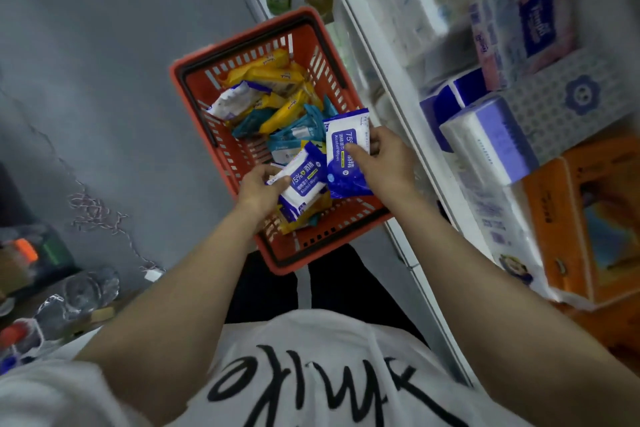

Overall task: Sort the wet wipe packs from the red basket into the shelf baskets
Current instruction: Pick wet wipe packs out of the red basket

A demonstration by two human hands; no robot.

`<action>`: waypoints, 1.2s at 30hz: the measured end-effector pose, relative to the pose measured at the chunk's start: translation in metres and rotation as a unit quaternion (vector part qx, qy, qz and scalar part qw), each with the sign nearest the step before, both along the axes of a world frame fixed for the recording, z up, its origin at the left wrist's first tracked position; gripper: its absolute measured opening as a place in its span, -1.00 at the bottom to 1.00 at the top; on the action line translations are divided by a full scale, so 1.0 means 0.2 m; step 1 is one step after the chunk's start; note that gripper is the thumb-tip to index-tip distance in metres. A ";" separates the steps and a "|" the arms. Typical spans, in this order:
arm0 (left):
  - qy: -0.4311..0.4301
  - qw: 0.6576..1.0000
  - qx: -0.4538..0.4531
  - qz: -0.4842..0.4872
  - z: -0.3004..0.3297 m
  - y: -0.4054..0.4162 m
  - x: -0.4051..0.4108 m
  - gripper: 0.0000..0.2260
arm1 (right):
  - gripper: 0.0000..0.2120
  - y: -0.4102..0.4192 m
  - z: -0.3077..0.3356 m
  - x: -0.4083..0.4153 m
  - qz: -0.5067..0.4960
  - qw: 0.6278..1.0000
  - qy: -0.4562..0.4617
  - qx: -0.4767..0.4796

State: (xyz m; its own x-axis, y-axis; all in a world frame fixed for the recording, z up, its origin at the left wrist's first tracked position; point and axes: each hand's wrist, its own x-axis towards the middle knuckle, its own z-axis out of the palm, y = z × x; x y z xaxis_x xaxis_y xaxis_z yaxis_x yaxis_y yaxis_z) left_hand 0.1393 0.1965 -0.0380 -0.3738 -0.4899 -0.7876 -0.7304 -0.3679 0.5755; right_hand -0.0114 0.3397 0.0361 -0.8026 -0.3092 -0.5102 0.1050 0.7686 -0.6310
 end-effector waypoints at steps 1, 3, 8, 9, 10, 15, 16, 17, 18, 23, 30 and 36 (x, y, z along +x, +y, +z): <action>0.012 1.000 0.000 0.008 0.02 -0.01 0.01 -0.86 | -0.84 0.01 0.01 0.04 -0.024 1.000 -0.003 -0.006; 0.037 0.999 0.005 0.026 0.07 -0.04 0.03 -0.82 | -0.82 0.02 0.04 0.11 -0.074 0.997 -0.008 -0.022; 0.081 0.987 0.139 -0.014 0.23 -0.10 0.07 -0.67 | -0.71 0.06 0.17 0.29 -0.183 0.979 -0.032 -0.088; 0.091 0.983 0.157 -0.029 0.28 -0.10 0.07 -0.71 | -0.72 0.07 0.22 0.33 -0.206 0.972 -0.029 -0.110; 0.102 0.979 0.172 -0.045 0.33 -0.10 0.06 -0.75 | -0.77 0.09 0.27 0.36 -0.232 0.963 -0.025 -0.131; 0.169 0.958 0.212 -0.097 0.62 0.02 -0.04 -0.80 | -0.93 0.28 0.51 0.46 -0.326 0.924 0.026 -0.198; 0.189 0.951 0.220 -0.110 0.68 0.07 -0.06 -0.81 | -0.92 0.35 0.55 0.47 -0.336 0.919 0.045 -0.201; 0.210 0.943 0.226 -0.127 0.74 0.13 -0.07 -0.83 | -0.92 0.42 0.61 0.49 -0.349 0.912 0.061 -0.209; 0.230 0.935 0.227 -0.147 0.79 0.19 -0.08 -0.85 | -0.93 0.49 0.66 0.52 -0.364 0.901 0.074 -0.226; 0.310 0.905 0.154 -0.247 1.09 0.59 -0.12 -0.87 | -0.94 0.94 0.97 0.70 -0.411 0.856 0.158 -0.272; 0.399 0.836 0.125 -0.355 1.44 1.45 0.02 -0.76 | -0.60 1.75 1.31 1.20 -0.454 0.806 0.229 -0.304; 0.407 0.785 0.158 -0.440 1.62 2.27 0.30 -0.70 | -0.60 2.47 1.44 1.69 -0.525 0.729 0.307 -0.314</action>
